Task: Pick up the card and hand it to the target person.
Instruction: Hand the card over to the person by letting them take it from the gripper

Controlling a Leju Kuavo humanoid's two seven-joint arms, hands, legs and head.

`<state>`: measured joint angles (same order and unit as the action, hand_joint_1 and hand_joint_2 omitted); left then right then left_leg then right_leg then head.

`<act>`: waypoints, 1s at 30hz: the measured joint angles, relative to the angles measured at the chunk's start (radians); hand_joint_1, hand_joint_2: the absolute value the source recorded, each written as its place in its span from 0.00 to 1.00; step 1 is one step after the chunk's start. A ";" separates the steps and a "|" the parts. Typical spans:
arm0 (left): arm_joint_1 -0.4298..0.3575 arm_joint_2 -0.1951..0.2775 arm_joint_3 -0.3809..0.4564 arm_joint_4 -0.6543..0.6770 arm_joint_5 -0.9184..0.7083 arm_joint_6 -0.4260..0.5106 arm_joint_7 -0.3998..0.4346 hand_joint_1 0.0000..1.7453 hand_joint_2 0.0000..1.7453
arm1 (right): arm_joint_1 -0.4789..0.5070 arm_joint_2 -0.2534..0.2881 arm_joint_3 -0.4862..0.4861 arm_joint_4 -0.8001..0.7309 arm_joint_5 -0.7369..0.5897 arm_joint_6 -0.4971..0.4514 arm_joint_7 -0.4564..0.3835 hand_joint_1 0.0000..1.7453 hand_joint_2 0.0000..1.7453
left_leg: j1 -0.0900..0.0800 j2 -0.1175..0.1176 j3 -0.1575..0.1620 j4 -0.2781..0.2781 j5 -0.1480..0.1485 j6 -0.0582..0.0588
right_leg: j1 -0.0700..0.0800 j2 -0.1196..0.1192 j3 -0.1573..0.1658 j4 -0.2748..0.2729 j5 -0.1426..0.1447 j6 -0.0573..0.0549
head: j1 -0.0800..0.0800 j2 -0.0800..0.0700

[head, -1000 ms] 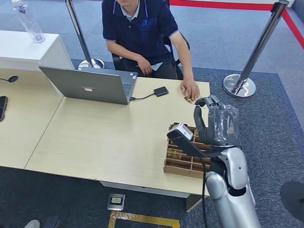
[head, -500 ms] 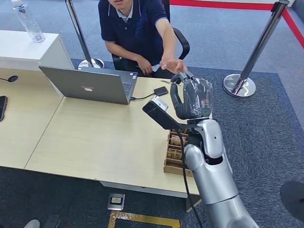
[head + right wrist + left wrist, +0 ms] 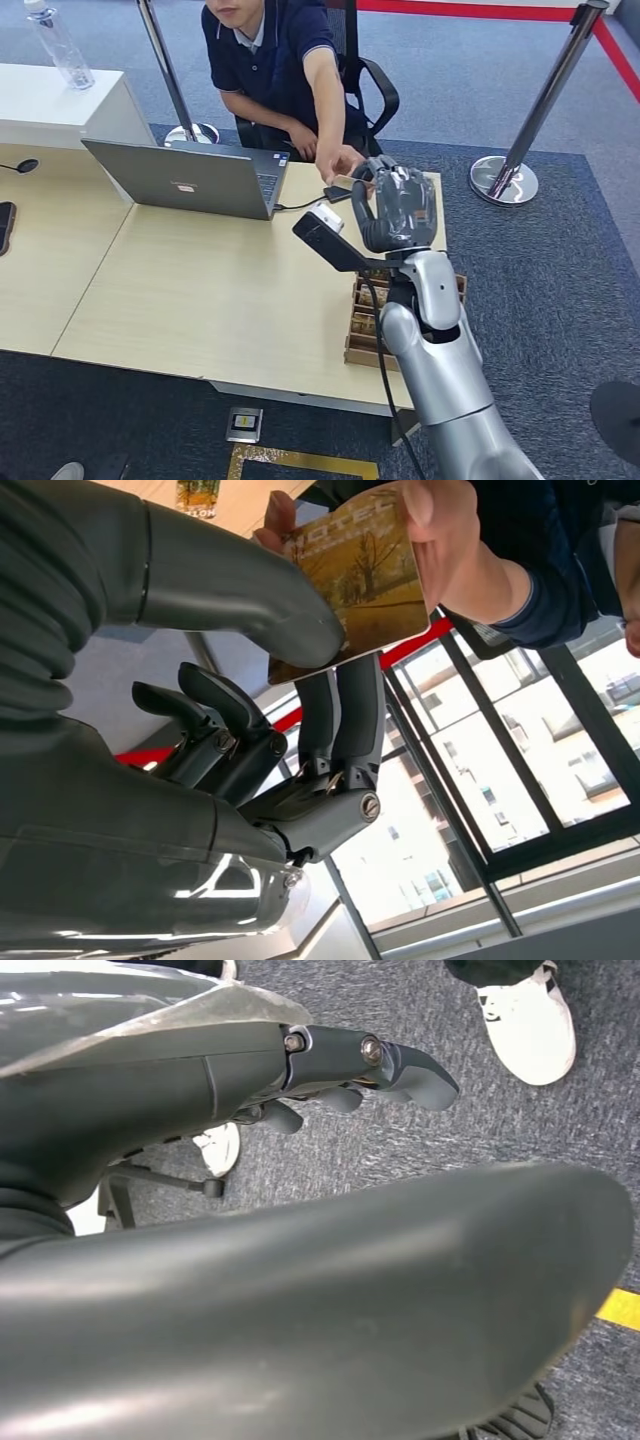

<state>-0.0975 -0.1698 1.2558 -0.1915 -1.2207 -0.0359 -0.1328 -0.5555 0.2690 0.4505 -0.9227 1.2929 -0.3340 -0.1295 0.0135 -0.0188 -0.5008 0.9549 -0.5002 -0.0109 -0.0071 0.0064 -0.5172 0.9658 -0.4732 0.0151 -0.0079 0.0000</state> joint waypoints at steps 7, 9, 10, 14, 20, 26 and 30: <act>0.000 0.000 0.000 0.000 -0.005 0.000 0.000 0.00 0.00 | 0.006 0.001 -0.001 0.018 -0.005 -0.010 0.002 0.00 1.00 | 0.000 0.000 0.000 0.000 0.000 0.000 | 0.000 0.000 0.000 0.000 0.000 0.000 | 0.000 0.000; 0.000 0.000 0.000 0.000 -0.005 0.000 0.001 0.00 0.00 | 0.022 -0.002 -0.002 0.003 -0.017 -0.010 0.002 0.00 1.00 | 0.000 0.000 0.000 0.000 0.000 0.000 | 0.000 0.000 0.000 0.000 0.000 0.000 | 0.000 0.000; 0.001 0.000 0.000 0.000 -0.004 0.000 0.002 0.00 0.00 | 0.035 -0.005 -0.003 -0.012 -0.024 -0.010 0.002 0.00 1.00 | 0.000 0.000 0.000 0.000 0.000 0.000 | 0.000 0.000 0.000 0.000 0.000 0.000 | 0.000 0.000; 0.002 0.000 0.000 0.000 0.006 0.005 0.007 0.00 0.00 | 0.128 -0.029 -0.015 -0.126 -0.088 -0.012 -0.015 0.00 1.00 | 0.000 0.000 0.000 0.000 0.000 0.000 | 0.000 0.000 -0.001 -0.001 0.000 0.000 | 0.000 0.000; 0.006 -0.001 0.000 0.000 0.019 0.011 0.009 0.00 0.00 | 0.317 -0.087 -0.061 -0.372 -0.206 -0.010 -0.064 0.00 1.00 | 0.000 0.000 -0.001 0.000 -0.001 0.000 | 0.000 0.000 -0.002 -0.001 0.000 0.000 | 0.000 0.000; 0.010 -0.002 0.001 0.000 0.027 0.018 0.015 0.00 0.00 | 0.564 -0.137 -0.149 -0.644 -0.372 0.032 -0.120 0.00 1.00 | 0.000 -0.002 -0.001 0.000 -0.002 0.000 | 0.000 0.000 -0.001 -0.002 -0.001 0.001 | 0.000 0.000; 0.007 -0.003 0.004 0.000 0.037 0.019 0.021 0.00 0.00 | 0.707 -0.146 -0.239 -0.749 -0.455 0.095 -0.134 0.00 1.00 | 0.000 -0.002 -0.001 0.000 -0.002 -0.001 | 0.000 0.000 -0.001 -0.002 -0.002 0.000 | 0.000 0.000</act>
<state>-0.0903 -0.1727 1.2594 -0.1911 -1.1842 -0.0173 -0.1118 0.1512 0.1228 0.2120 -1.6714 0.8382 -0.2394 -0.2632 0.0135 -0.0209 -0.5016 0.9548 -0.5027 -0.0117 -0.0071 0.0065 -0.5185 0.9636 -0.4751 0.0148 -0.0080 0.0000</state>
